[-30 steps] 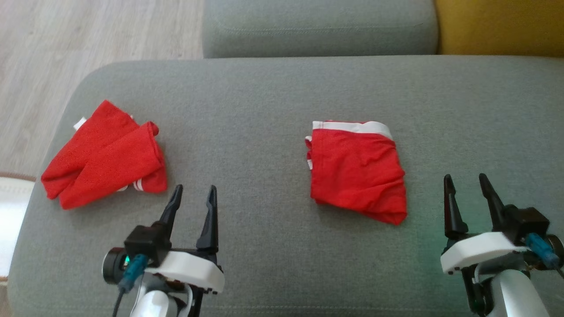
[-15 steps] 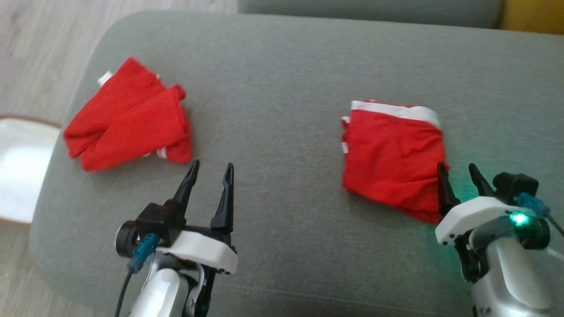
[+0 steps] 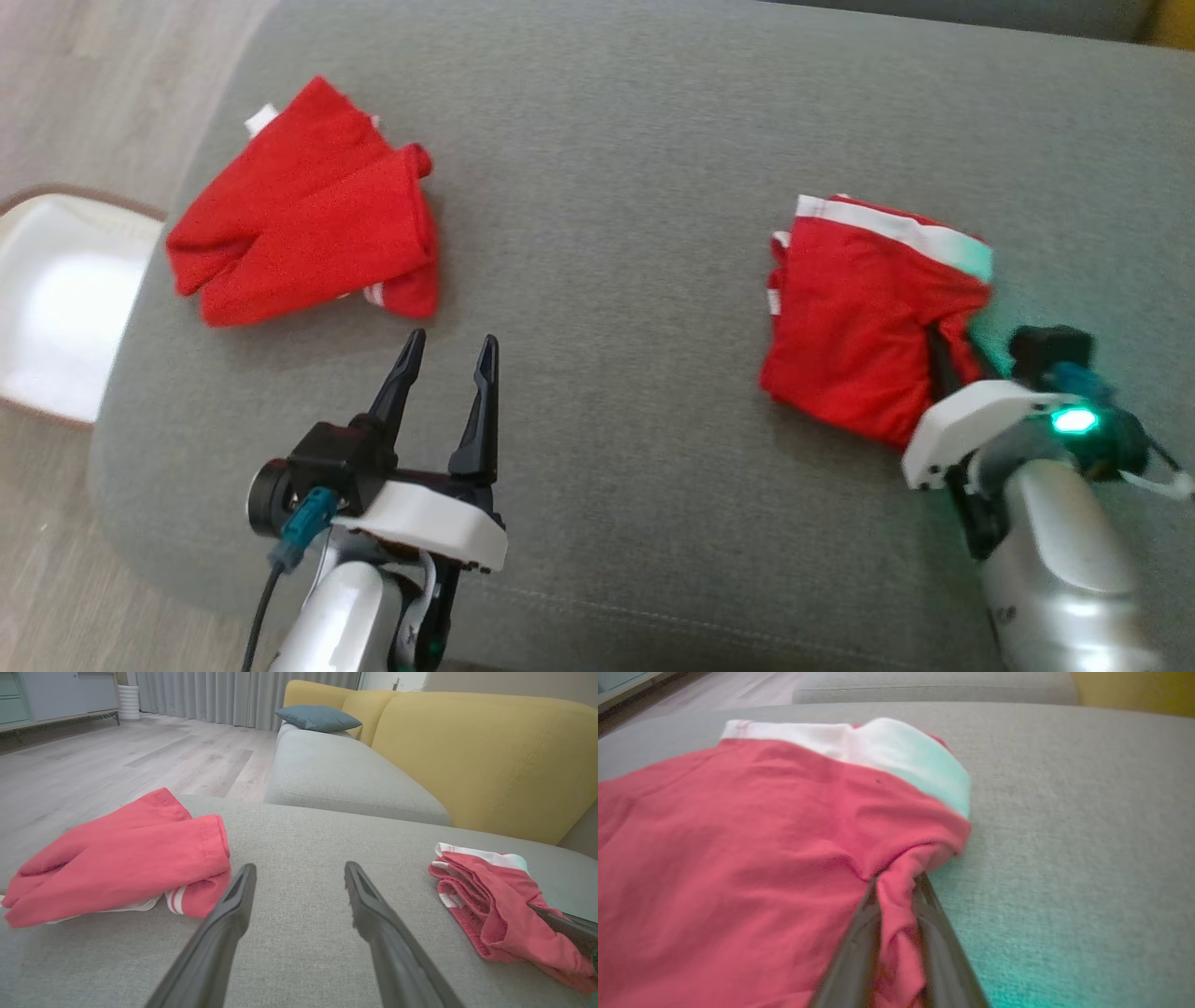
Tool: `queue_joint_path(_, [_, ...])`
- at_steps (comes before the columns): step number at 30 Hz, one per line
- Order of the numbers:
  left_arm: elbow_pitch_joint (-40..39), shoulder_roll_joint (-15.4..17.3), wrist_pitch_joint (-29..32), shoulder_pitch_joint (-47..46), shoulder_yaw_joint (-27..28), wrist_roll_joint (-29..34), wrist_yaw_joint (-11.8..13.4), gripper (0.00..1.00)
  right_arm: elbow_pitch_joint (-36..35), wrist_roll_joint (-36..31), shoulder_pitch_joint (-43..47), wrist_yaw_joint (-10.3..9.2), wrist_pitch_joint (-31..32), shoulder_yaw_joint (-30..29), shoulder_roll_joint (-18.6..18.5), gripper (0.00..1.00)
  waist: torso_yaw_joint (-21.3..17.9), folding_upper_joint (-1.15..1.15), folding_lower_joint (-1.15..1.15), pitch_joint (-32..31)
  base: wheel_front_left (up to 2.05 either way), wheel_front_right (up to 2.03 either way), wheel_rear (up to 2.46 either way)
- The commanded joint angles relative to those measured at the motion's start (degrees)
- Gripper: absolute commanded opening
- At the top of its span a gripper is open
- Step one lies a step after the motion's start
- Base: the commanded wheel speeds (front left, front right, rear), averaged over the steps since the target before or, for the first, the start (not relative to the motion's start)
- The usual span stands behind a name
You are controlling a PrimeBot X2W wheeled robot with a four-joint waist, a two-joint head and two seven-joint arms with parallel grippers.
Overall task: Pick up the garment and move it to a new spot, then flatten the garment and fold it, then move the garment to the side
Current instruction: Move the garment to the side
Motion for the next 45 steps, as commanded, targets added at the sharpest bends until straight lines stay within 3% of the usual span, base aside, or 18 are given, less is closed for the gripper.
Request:
queue_joint_path(1, [-2.2,0.3,-0.7,-2.1,1.7,0.1,0.2,1.00,-1.0,-1.9,-1.6,0.39,-1.5,3.2,0.3,0.00,-1.4,0.00,0.00,0.0,0.00,0.00,0.00])
queue_joint_path(5, [-2.8,0.3,-0.7,-2.5,1.8,0.6,-0.1,1.00,-1.9,-6.0,-3.3,0.39,-4.4,8.0,-0.2,0.00,-5.0,0.00,0.00,0.2,0.00,0.00,0.00])
queue_joint_path(9, [-3.3,0.3,-0.7,-3.1,2.1,1.0,-0.7,1.00,-2.7,-8.1,-5.1,0.39,-5.3,13.8,-3.1,0.00,-9.4,0.00,0.00,0.9,0.00,0.00,0.00])
queue_joint_path(18, [-3.5,0.3,-0.7,-6.9,2.5,3.3,-2.5,1.00,-4.8,-5.0,-11.2,0.39,-1.9,25.4,-18.3,0.00,-17.9,0.00,0.00,6.0,0.00,0.00,0.00])
queue_joint_path(24, [-3.8,0.3,-0.7,-10.4,2.3,3.9,-3.5,1.00,-5.1,-2.0,-15.5,0.39,1.7,23.8,-26.6,0.00,-20.2,0.00,0.00,10.1,0.00,0.00,0.00])
queue_joint_path(28, [-3.9,0.3,-0.7,-11.7,2.6,4.1,-3.8,1.00,-5.2,-1.1,-17.0,0.39,3.5,21.5,-28.8,0.00,-20.5,0.00,0.00,11.6,0.00,0.00,0.00])
queue_joint_path(41, [-3.5,0.3,-0.7,-13.0,4.9,3.9,-4.7,1.00,-8.6,-0.7,-17.0,0.39,6.2,14.7,-29.3,0.00,-20.0,0.00,0.00,14.2,0.00,0.00,0.00])
queue_joint_path(42, [-3.5,0.3,-0.7,-13.0,4.9,3.8,-4.7,1.00,-9.0,-0.8,-16.8,0.39,6.2,14.3,-29.1,0.34,-19.9,0.00,0.00,14.2,0.00,0.00,0.00])
queue_joint_path(43, [-3.4,0.3,-0.7,-13.0,5.0,3.7,-4.7,1.00,-9.5,-0.7,-16.6,0.39,6.2,13.7,-28.8,1.00,-19.8,0.00,0.00,14.1,0.00,0.00,0.00])
queue_joint_path(45, [-3.3,0.3,-0.7,-12.9,5.1,3.6,-4.7,1.00,-10.7,-1.2,-16.4,0.39,5.8,12.8,-28.3,1.00,-19.8,0.00,0.00,13.9,0.00,0.00,0.00])
